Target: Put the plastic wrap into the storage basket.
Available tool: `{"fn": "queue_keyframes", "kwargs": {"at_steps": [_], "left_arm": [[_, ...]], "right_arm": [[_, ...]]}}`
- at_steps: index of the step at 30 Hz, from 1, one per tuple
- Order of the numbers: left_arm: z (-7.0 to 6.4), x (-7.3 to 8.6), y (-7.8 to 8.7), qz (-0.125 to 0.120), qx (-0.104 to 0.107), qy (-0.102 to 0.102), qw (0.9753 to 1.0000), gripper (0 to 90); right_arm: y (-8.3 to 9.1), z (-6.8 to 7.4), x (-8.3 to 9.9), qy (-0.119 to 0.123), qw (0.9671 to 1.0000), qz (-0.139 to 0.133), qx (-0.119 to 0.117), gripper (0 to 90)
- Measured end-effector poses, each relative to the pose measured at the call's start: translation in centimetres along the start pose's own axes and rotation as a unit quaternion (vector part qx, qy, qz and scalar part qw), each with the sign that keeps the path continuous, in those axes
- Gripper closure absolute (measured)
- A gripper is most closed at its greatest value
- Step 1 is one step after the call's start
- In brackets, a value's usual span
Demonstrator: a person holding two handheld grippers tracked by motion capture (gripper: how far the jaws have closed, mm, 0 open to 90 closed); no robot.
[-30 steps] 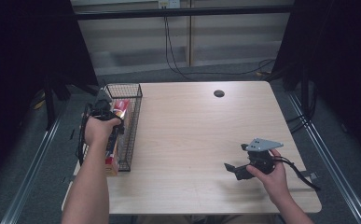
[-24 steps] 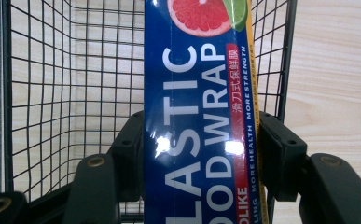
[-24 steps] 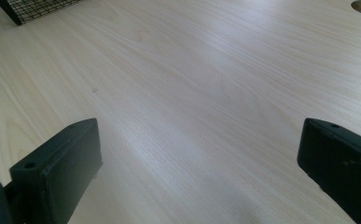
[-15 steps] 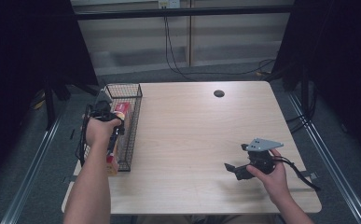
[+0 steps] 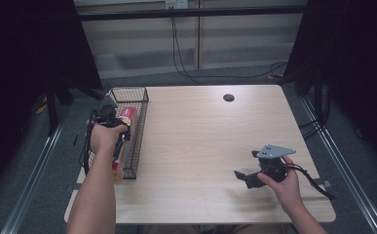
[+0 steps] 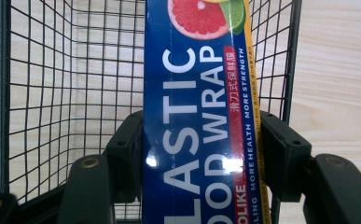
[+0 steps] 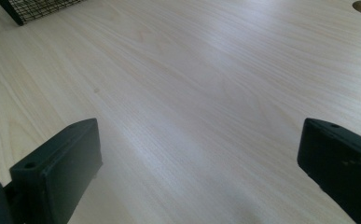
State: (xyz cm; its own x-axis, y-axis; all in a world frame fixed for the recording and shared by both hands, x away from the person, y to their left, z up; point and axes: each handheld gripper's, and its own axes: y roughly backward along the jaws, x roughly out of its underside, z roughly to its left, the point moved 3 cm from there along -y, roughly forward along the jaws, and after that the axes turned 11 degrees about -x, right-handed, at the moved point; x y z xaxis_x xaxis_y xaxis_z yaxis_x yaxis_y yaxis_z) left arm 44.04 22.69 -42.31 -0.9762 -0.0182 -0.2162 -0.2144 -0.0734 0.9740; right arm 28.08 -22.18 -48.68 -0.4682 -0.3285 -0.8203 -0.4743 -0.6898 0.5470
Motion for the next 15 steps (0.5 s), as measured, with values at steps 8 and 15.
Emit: {"fn": "queue_keyframes", "kwargs": {"at_steps": [8,15], "left_arm": [[-0.12,0.06,-0.05,-0.007,0.003,0.003,1.0,39.0],[0.18,-0.03,0.33,-0.015,0.008,0.003,0.9998,33.1]], "right_arm": [[0.04,0.03,0.0,0.001,1.0,-0.001,-0.001,0.0],[0.07,0.04,0.02,0.001,1.0,0.0,0.0,0.0]]}}
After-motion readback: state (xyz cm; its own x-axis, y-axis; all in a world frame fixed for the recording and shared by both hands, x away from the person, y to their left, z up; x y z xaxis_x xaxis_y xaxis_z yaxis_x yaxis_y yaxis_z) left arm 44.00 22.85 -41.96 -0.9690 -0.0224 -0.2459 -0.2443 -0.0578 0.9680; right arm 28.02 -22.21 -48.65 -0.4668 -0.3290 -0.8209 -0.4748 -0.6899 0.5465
